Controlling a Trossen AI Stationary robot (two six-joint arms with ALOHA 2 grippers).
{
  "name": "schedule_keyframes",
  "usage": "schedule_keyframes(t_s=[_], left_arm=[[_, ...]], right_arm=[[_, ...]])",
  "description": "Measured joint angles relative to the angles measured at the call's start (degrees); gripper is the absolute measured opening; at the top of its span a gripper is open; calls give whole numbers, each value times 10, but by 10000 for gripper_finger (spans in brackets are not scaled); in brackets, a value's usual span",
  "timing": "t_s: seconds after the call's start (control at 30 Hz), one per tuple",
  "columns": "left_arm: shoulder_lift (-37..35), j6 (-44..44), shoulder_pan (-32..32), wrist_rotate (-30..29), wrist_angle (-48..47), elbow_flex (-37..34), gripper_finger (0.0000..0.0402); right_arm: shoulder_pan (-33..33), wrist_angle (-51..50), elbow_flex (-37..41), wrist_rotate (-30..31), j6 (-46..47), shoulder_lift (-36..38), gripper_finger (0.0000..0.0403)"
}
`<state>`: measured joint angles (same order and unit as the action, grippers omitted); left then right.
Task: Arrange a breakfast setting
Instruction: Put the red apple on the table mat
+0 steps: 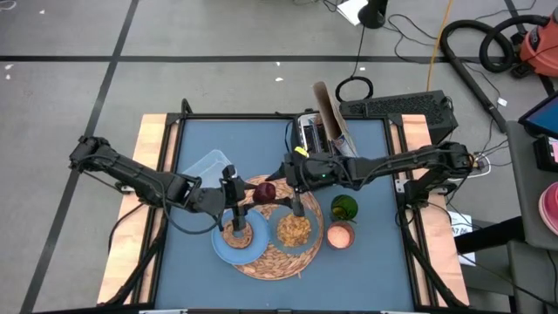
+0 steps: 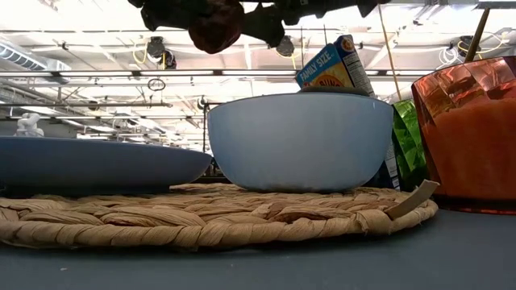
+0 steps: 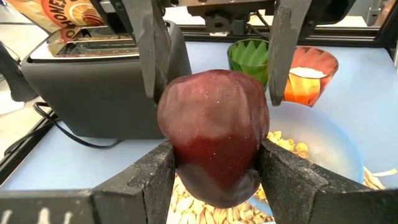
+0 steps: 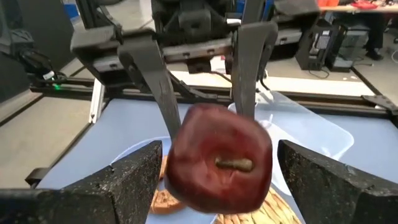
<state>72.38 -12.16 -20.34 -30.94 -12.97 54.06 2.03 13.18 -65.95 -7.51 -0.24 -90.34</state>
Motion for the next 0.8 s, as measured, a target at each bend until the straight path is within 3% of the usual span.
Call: schedule_keyframes(t_s=[0.27,0.8], left_arm=[[0,0,0,0,-2,0,209],[0,-1,0,-1,-2,0,209]], right_arm=[[0,17,0,0,0,-6,309],[0,12,0,0,1,-6,236]])
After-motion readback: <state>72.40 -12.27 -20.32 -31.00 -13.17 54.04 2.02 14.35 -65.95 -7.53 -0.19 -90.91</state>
